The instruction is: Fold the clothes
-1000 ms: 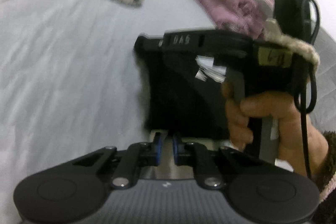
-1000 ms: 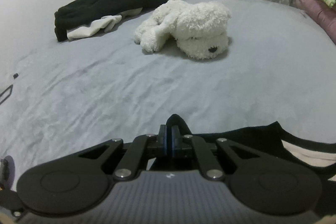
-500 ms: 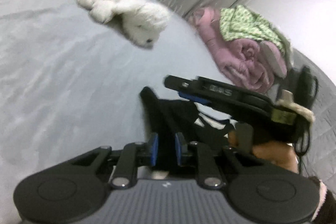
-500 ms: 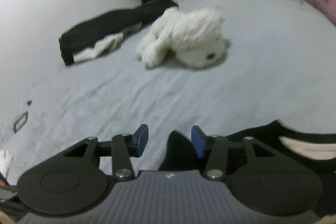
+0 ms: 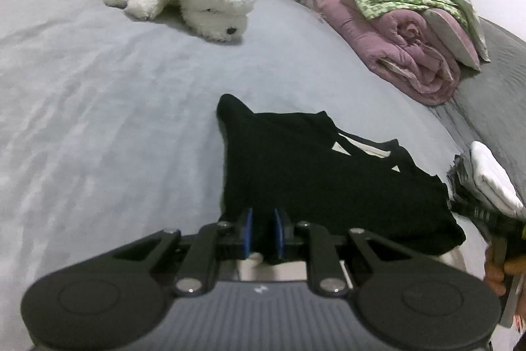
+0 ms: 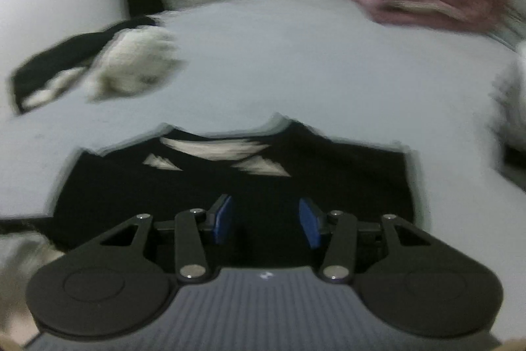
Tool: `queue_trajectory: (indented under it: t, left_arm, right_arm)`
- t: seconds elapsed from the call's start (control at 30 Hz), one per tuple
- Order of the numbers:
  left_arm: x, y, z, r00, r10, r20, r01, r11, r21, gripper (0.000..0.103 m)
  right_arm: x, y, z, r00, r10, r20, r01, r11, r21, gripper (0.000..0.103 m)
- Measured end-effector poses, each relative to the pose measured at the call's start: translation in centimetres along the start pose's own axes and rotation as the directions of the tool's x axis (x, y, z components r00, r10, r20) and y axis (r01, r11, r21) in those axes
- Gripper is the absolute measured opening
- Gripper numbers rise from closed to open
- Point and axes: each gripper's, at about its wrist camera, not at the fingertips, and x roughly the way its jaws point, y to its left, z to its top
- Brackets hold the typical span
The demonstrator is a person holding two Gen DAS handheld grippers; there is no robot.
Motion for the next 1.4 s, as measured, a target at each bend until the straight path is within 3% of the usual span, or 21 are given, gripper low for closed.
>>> queue_trajectory:
  t: [0.1,0.23,0.47,0.73,0.83,0.93,1.17,1.3,1.4]
  left_arm:
    - [-0.7,-0.6,0.0,1.000,0.014,0.024,-0.014,1.000,0.012,0.016]
    - [-1.7,-1.7,-0.2,0.998,0.039,0.045,-0.041,0.998,0.047,0.019]
    - [-3.3,-2.8,-1.2,1.000,0.021,0.004,-0.021,1.000,0.005,0.029]
    - [-5.4,-2.8,-3.8,0.992,0.024,-0.123,-0.020,0.999,0.033,0.042]
    - [-5.9,-1.7,-5.6,0.978,0.030,-0.206,-0.027,0.999,0.017,0.043]
    - [-7.0,-0.9,-7.1,0.972,-0.007,-0.234,0.006,1.000,-0.007,0.043]
    - [-9.8,2.4,-10.2,0.933,-0.180,-0.313,0.133,0.977,-0.165,0.044]
    - [-10.7,5.0,-12.3,0.884,-0.338,-0.323,0.231,0.917,-0.326,0.044]
    - [-11.0,5.8,-13.7,0.850,-0.416,-0.323,0.283,0.878,-0.387,0.044]
  right_arm:
    - [-1.3,-3.9,-1.4,0.997,-0.074,0.001,0.074,0.995,0.073,0.045]
    - [-5.0,-6.7,-2.6,0.997,-0.068,0.040,0.060,0.983,0.176,0.044]
    - [-9.5,-7.9,-5.4,0.998,-0.050,0.033,0.040,0.970,0.238,0.048]
    - [-12.5,-8.5,-9.1,0.995,0.046,-0.084,-0.018,0.953,0.303,0.048]
    - [-13.3,-9.7,-10.9,0.988,0.089,-0.126,-0.036,0.928,0.370,0.048]
    - [-14.2,-11.2,-12.1,0.972,0.171,-0.159,-0.086,0.896,0.436,0.048]
    - [-16.2,-13.3,-14.8,0.915,0.360,-0.181,-0.215,0.816,0.537,0.044]
    - [-16.9,-13.3,-15.6,0.885,0.422,-0.196,-0.265,0.804,0.532,0.044]
    - [-17.2,-13.3,-16.1,0.864,0.458,-0.207,-0.294,0.794,0.532,0.044]
